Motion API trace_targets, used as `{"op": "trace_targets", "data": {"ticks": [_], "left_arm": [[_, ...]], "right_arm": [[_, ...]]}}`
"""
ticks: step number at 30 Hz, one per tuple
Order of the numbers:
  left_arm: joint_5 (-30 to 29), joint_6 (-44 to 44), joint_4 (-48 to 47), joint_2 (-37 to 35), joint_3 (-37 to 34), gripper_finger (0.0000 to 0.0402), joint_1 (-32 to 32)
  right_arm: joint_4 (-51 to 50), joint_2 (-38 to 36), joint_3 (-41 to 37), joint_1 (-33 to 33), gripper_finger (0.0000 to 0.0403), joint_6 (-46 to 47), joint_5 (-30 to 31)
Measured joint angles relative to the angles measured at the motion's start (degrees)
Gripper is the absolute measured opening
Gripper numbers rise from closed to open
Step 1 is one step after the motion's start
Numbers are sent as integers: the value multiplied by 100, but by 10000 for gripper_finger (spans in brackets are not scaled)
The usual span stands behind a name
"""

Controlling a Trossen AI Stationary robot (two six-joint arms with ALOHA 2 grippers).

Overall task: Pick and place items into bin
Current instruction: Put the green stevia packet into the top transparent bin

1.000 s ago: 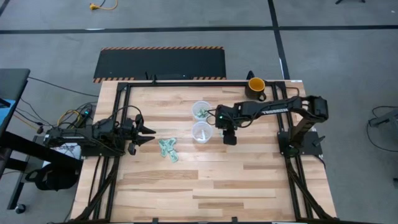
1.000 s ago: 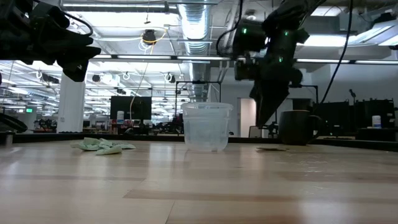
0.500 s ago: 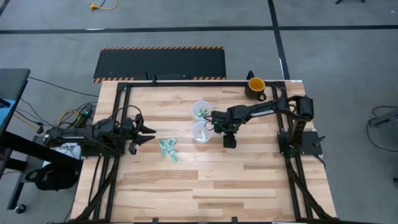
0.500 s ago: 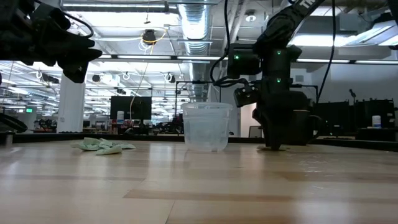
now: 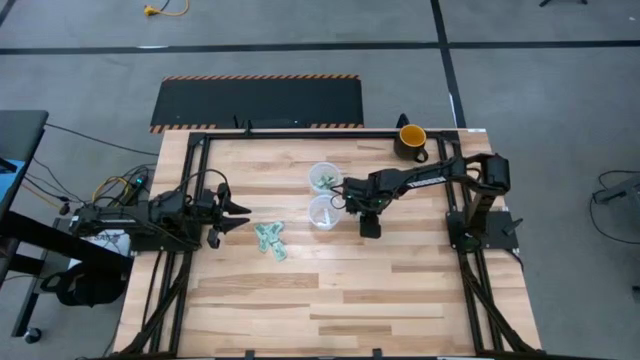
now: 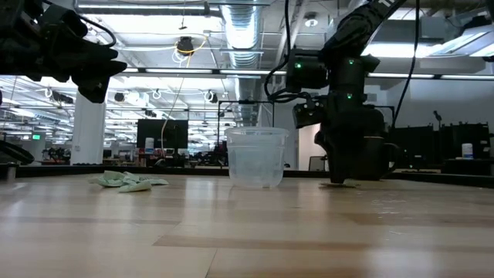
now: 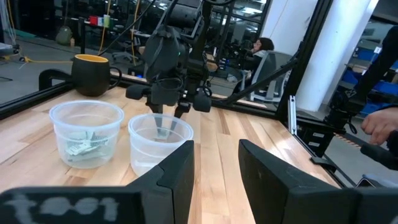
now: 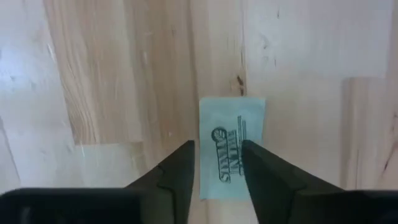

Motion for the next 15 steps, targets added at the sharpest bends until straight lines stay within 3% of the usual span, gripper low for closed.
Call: {"op": "trace_targets", "data": {"ticks": [15], "left_arm": [[-2,0,-2,0,2,114,0]], "right_arm": [[-171,-22,13,0,4,-43,-13]]}}
